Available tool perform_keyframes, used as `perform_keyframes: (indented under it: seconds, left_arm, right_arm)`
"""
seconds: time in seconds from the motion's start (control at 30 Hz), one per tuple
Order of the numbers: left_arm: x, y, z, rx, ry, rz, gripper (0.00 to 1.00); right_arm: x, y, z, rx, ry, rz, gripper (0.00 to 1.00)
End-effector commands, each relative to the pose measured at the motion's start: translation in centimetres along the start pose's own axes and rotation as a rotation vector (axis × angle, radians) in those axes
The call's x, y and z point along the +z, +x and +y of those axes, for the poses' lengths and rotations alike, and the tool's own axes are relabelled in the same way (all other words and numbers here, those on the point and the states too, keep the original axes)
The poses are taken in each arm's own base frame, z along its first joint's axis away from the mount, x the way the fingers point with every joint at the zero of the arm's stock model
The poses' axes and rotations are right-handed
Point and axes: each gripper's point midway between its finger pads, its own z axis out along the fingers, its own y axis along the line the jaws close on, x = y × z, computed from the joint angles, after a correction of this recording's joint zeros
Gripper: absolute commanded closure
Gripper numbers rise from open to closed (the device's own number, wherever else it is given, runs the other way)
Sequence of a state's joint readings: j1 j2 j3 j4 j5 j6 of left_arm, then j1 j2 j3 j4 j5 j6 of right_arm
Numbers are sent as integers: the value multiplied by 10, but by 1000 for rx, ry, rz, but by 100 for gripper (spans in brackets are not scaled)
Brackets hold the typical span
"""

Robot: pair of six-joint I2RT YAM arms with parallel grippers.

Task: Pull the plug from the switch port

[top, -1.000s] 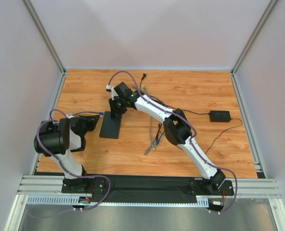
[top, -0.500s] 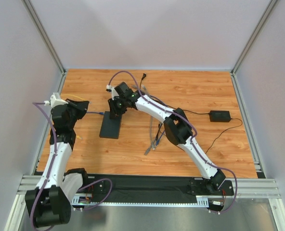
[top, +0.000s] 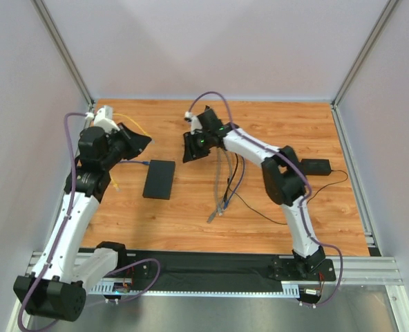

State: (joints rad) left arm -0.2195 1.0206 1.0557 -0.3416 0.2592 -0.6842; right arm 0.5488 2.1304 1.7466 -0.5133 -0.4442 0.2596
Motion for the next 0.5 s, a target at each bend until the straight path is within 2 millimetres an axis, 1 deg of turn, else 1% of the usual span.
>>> perform_keyframes:
  seconds: [0.0,0.03,0.07,0.1,0.13,0.17,0.2,0.23,0.27,0.3,0.33,0.37,0.4,0.43,0.47]
  left_arm:
    - [16,14,-45,119,86,125,100]
    - [22,19,-53,149,102,152,100]
    - [39,40,-63,176,115,224,100]
    - [43,37,-77,202,134,232,100]
    - [50,39,-81,240,132,242,100]
    - [63,51,-95,263,153,281,100]
    - [69,56,-100,278,166,298,100]
    - [74,65,-109,296,190,324,100]
    - [86,77,-116,329,200,355,100]
    - [91,88,-118,348,198,386,100]
    - [107,109,-114,356,195,445,100]
    - [111,123,-118,373,216,477,100]
    - [118,136,-117,379,229,505,100]
    - [130,159,-108,381,214,567,100]
    - [134,172,-103,402,213,593,100]
  right_arm:
    - [-101,-61,-44,-12,86,-270,57]
    - [-116,-61,-60,-4,115,-288,57]
    - [-141,-63,-94,45,170,-323,56]
    - [-156,-54,-108,71,196,-336,56]
    - [-169,-51,-123,99,217,-354,56]
    - [-191,-47,-150,156,254,-392,56]
    - [-206,-50,-155,163,248,-434,56]
    - [-209,-38,-166,207,251,-433,56]
    - [-226,-36,-186,260,272,-471,56]
    - [-232,-36,-186,271,257,-485,56]
    - [-235,-34,-189,282,254,-492,56]
    - [-241,-38,-191,287,251,-518,56]
    - [-242,-40,-189,284,237,-528,56]
    - [-242,-42,-187,281,223,-535,56]
    - [-243,-46,-183,272,204,-550,56]
